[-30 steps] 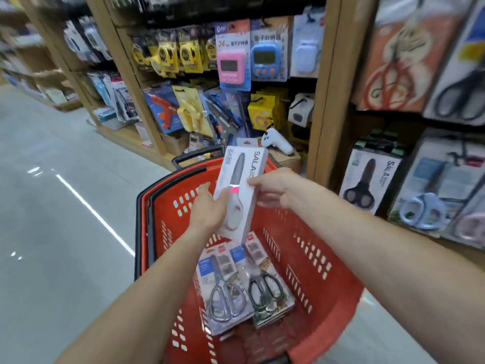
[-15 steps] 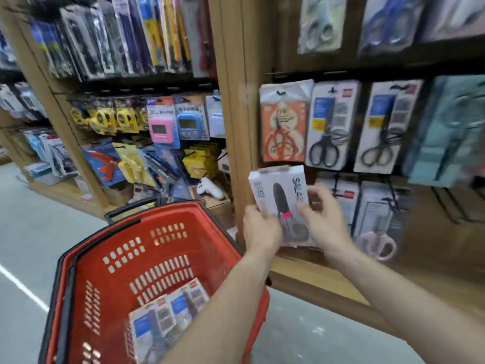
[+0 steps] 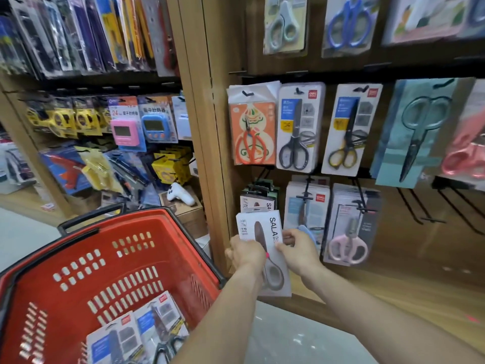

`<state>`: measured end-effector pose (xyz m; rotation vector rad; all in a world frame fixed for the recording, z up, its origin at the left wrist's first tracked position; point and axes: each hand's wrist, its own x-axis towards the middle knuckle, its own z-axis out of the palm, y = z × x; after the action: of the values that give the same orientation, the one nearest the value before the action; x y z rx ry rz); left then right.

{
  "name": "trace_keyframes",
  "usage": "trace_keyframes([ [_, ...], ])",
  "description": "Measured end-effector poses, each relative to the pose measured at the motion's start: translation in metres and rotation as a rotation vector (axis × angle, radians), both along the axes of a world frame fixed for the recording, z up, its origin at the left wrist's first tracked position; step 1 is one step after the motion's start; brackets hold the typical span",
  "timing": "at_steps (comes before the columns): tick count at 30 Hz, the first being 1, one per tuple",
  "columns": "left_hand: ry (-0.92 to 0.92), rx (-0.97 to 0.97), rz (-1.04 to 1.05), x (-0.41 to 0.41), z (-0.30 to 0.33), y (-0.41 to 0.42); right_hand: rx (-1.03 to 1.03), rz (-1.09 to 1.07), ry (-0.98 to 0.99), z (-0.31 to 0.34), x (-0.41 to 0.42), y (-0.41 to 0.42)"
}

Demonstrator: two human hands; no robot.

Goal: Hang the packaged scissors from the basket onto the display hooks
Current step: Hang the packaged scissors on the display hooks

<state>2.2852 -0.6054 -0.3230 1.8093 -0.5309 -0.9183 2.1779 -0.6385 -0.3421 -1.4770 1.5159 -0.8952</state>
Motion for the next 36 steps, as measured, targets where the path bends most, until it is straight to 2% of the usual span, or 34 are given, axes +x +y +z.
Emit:
trace_keyframes([
  [6, -0.093, -0.099, 0.039, 0.014, 0.001, -0.021, 0.029, -0.038, -0.158, -0.001, 0.016, -0.018],
  [19, -0.164, -0.123, -0.037, 0.028, 0.001, -0.031, 0.034, -0.08, -0.268, -0.007, 0.033, -0.037],
  [25, -0.105, -0.183, -0.097, 0.037, -0.006, -0.034, 0.027, -0.152, -0.307, -0.009, 0.045, -0.042],
  [29, -0.061, -0.219, -0.182, 0.038, -0.003, -0.032, 0.013, -0.222, -0.273, -0.005, 0.048, -0.048],
  [36, -0.108, -0.231, -0.321, 0.037, -0.003, -0.026, 0.051, -0.304, -0.176, -0.011, 0.045, -0.048],
])
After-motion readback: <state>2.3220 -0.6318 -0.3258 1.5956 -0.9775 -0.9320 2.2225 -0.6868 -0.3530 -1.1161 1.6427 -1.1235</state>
